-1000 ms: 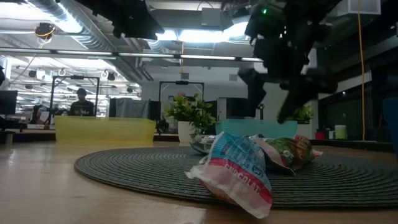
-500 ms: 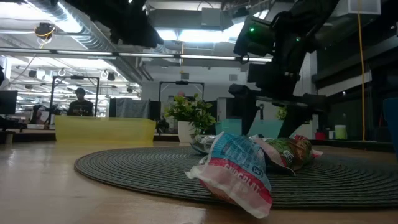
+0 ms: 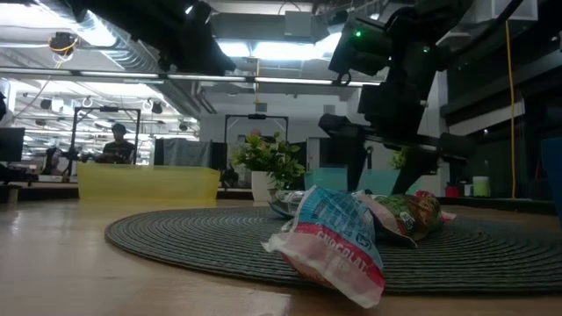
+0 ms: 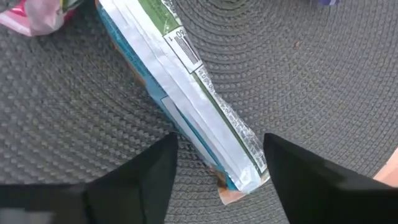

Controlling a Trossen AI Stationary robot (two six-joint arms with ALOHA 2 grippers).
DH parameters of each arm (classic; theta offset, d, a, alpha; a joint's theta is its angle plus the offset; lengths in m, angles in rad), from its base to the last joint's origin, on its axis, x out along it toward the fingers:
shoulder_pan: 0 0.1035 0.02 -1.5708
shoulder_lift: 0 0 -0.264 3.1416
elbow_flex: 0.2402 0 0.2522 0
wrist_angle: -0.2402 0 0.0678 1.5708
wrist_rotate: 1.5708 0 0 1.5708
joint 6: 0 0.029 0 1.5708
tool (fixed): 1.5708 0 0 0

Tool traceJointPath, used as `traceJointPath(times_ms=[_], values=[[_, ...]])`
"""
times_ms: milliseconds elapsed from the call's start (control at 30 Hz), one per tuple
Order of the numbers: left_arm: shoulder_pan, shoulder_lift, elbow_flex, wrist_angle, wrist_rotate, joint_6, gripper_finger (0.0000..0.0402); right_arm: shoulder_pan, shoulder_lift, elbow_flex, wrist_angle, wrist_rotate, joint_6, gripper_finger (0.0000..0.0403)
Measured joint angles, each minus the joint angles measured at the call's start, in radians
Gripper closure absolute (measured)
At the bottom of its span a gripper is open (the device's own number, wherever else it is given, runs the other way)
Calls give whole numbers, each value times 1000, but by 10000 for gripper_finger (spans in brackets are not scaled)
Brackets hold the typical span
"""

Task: Pick and place Granola Bars by type
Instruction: Put the yellow granola bar into the blue bin

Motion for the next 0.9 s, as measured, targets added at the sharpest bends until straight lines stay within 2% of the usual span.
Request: traceJointPath(times_ms=[600, 733, 833, 900], values=[[0, 0, 0, 30, -2, 21, 206, 0, 0, 0, 0, 7, 0, 390], [0, 0, 0, 31, -1, 21, 206, 0, 0, 10, 29, 107, 20, 389], [0, 0, 0, 30, -2, 22, 205, 0, 0, 49, 37, 197, 77, 387], [0, 0, 0, 30, -2, 28, 206, -2, 0, 89, 35, 219, 137, 395]])
